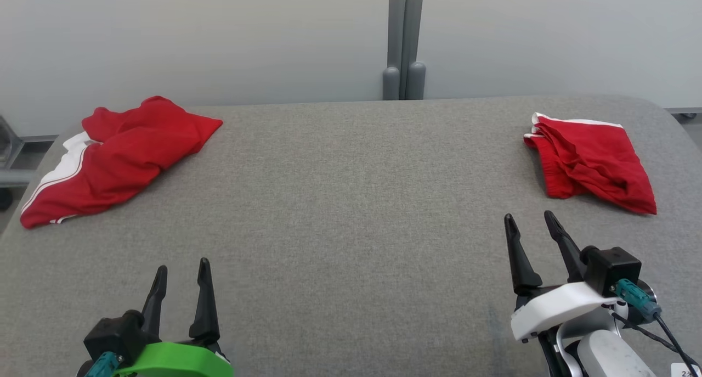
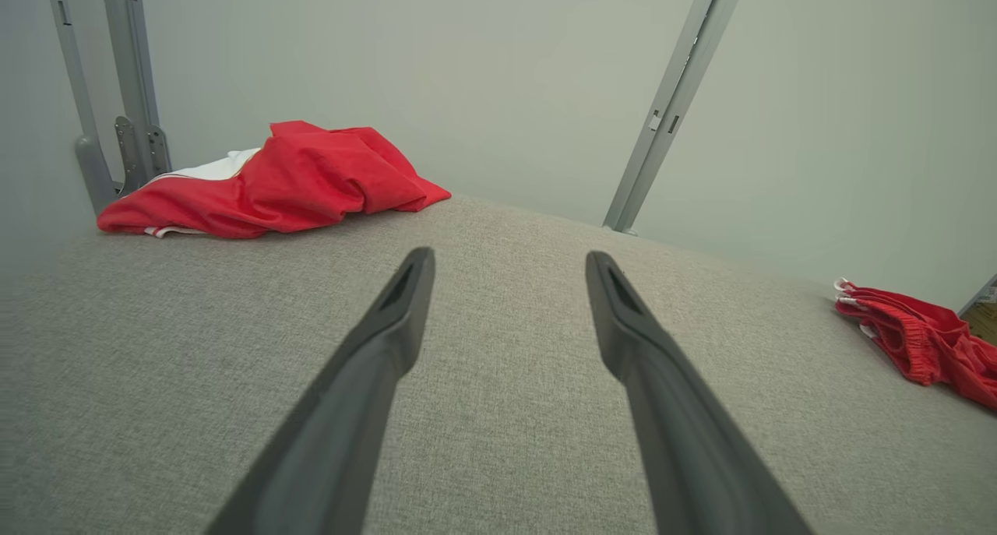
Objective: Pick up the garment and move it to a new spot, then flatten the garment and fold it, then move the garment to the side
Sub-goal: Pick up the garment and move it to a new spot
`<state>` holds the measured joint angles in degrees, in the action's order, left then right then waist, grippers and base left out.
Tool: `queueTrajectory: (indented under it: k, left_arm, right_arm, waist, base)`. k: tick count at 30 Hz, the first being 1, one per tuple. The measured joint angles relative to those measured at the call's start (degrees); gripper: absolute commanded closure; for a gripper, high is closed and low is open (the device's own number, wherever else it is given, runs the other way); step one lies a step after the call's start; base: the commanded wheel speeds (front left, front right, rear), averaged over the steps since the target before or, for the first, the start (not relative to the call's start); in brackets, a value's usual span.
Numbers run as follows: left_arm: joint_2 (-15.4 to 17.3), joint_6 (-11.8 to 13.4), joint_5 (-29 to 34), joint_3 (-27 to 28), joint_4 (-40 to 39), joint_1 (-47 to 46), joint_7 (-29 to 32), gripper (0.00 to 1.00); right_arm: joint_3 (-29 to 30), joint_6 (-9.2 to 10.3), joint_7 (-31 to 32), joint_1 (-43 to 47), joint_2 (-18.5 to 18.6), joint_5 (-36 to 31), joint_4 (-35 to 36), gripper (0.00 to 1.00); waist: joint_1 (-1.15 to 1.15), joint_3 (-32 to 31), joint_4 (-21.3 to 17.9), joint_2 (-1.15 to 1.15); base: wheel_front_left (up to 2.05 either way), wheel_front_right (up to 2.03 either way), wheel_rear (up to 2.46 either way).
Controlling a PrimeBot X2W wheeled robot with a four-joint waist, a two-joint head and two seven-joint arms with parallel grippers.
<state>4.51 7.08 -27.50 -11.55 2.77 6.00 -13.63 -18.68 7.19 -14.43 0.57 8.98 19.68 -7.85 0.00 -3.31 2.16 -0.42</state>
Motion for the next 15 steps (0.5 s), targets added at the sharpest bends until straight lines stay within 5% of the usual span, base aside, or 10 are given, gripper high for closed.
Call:
queueTrajectory:
  k: [15]
  left_arm:
    - [-0.1,0.0,1.6,2.3,-0.9,0.0,0.0,0.0]
  right_arm:
    - [-3.1,-0.12,0.0,0.9,-1.7,-0.6,1.4,0.0]
  waist:
    - [0.0,-0.2,9.0,0.0]
  base:
    - [0.0,0.0,0.0]
